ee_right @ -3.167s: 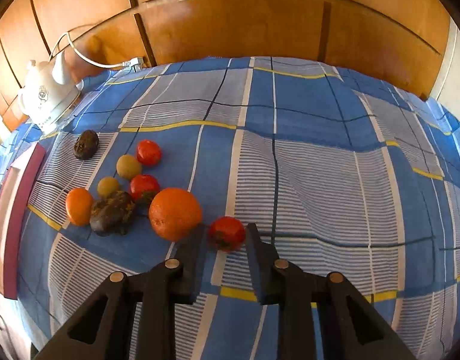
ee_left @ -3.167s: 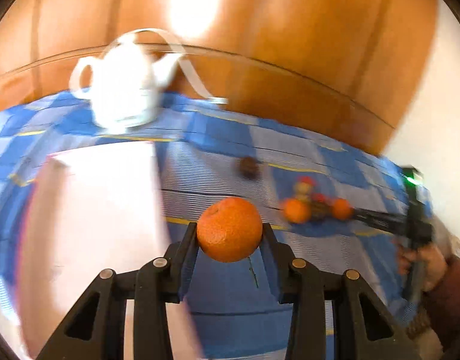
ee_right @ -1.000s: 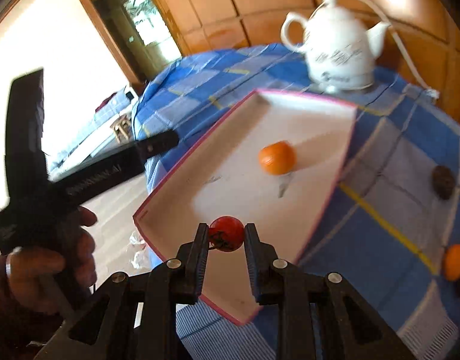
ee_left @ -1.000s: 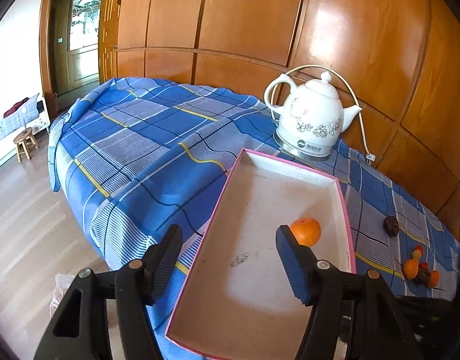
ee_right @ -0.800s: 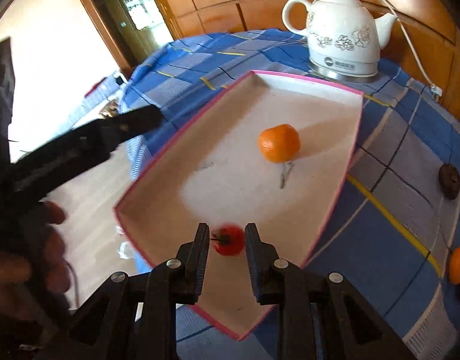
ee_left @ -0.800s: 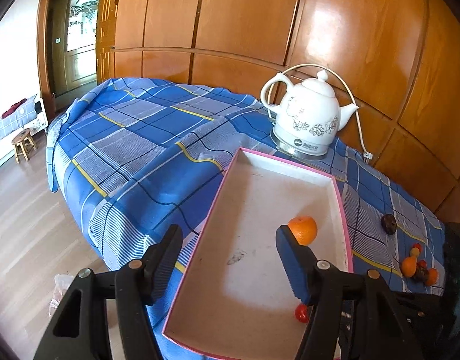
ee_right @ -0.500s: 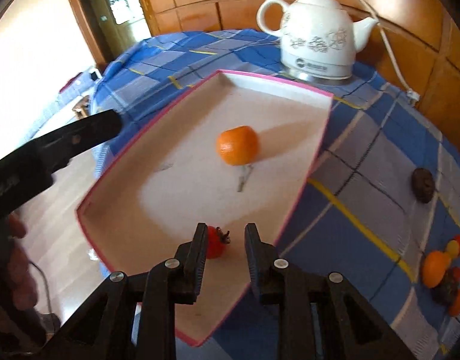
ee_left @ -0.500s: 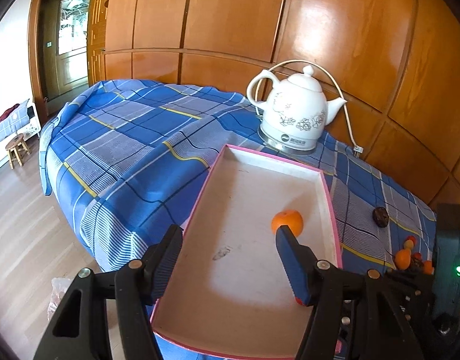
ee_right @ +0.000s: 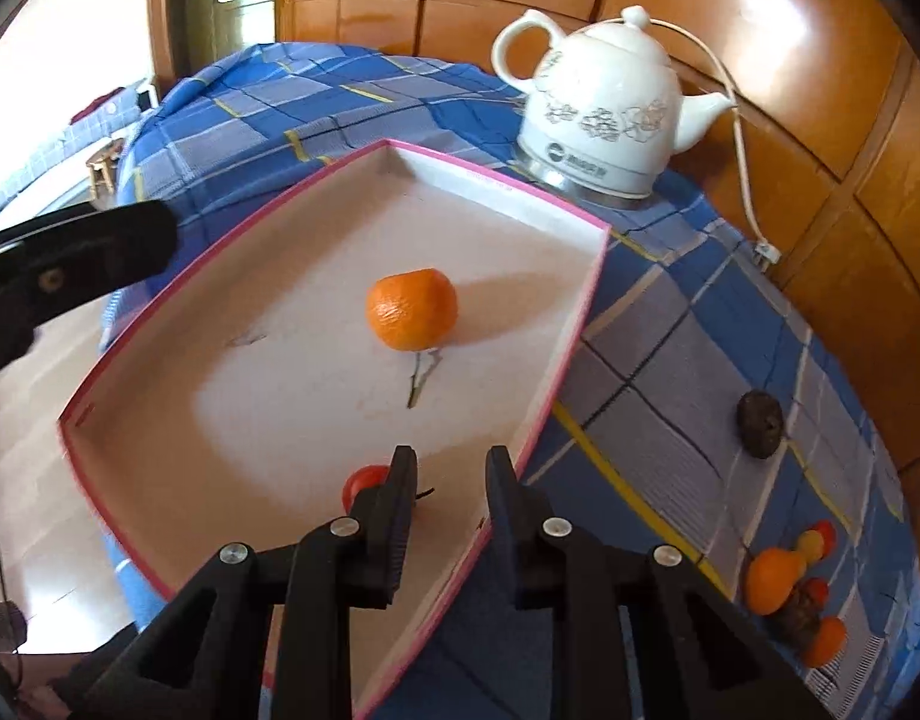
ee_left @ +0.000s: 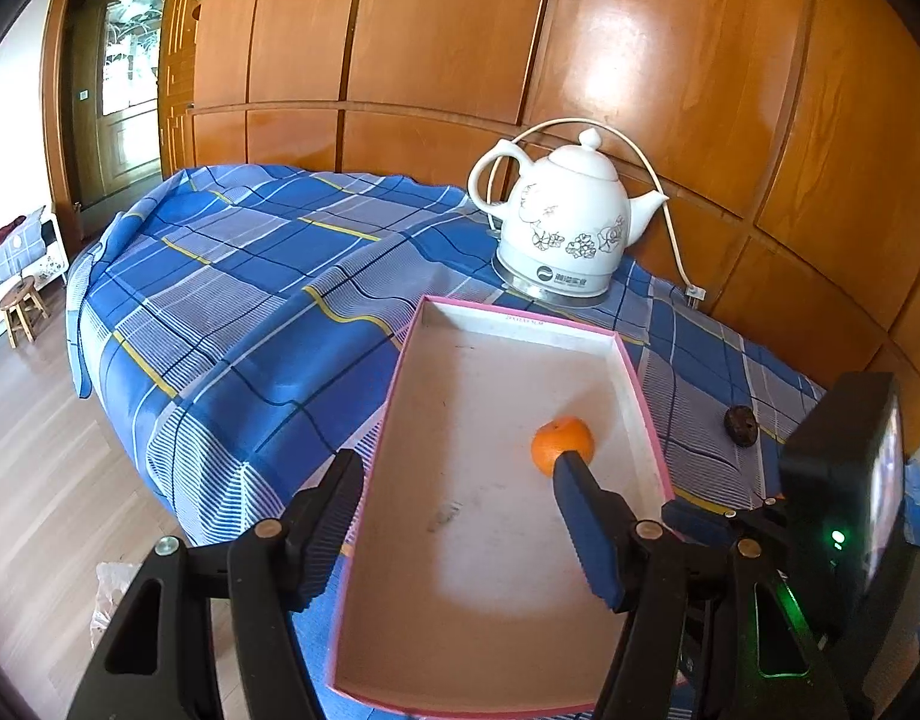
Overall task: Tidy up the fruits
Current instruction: 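Carry the red tomato into the tray and open the right tool, then reach the fruit cluster and grasp a dark brown round fruit with the left tool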
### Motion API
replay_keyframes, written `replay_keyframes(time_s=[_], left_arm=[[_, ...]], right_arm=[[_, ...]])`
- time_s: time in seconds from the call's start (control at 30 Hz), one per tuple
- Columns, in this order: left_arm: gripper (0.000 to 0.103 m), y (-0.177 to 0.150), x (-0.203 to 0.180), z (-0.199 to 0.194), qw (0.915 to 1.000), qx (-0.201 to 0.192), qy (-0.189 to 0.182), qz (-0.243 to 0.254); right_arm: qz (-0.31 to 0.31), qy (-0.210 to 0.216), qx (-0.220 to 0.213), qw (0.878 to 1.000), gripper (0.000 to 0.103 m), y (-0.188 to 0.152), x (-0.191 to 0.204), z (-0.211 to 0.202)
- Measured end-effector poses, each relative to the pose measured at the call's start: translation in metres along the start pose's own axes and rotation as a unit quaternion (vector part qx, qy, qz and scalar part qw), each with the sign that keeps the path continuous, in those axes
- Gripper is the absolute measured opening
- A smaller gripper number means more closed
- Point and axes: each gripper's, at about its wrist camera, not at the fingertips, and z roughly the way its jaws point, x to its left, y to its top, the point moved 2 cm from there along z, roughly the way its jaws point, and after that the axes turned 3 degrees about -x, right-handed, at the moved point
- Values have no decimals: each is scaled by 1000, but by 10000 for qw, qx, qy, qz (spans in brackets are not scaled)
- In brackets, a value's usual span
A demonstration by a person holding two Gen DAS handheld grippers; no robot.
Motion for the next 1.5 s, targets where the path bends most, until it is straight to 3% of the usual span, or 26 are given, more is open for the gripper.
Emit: replay_keyframes(time_s=[0.1, 0.3, 0.53, 0.83, 1.07, 1.27, 1.5], left_arm=[[67, -1, -2, 0, 10000, 21, -21, 25], [72, -4, -10, 1, 9998, 43, -102, 147], [73, -9, -33, 0, 9981, 74, -335, 516], [73, -19, -92, 1, 9879, 250, -992, 1167], [74, -27, -141, 18, 9741, 738, -1441, 1578], [70, -21, -172, 43, 9638, 1164, -1643, 1748], [65, 2, -219, 88, 9565, 1324, -1814, 1863]], right_arm=[[102, -236, 163, 9995, 23, -6, -8, 8], [1076, 557, -176, 9925, 25, -16, -32, -11], [2123, 804, -736, 9711, 26, -43, -75, -50], [3127, 253, -849, 9457, 26, -105, -147, -82], [3752, -261, -808, 9230, 26, -155, -196, -100], [3964, -434, -796, 9136, 27, -181, -210, -112], [3921, -494, -942, 9138, 28, -184, -213, -119]])
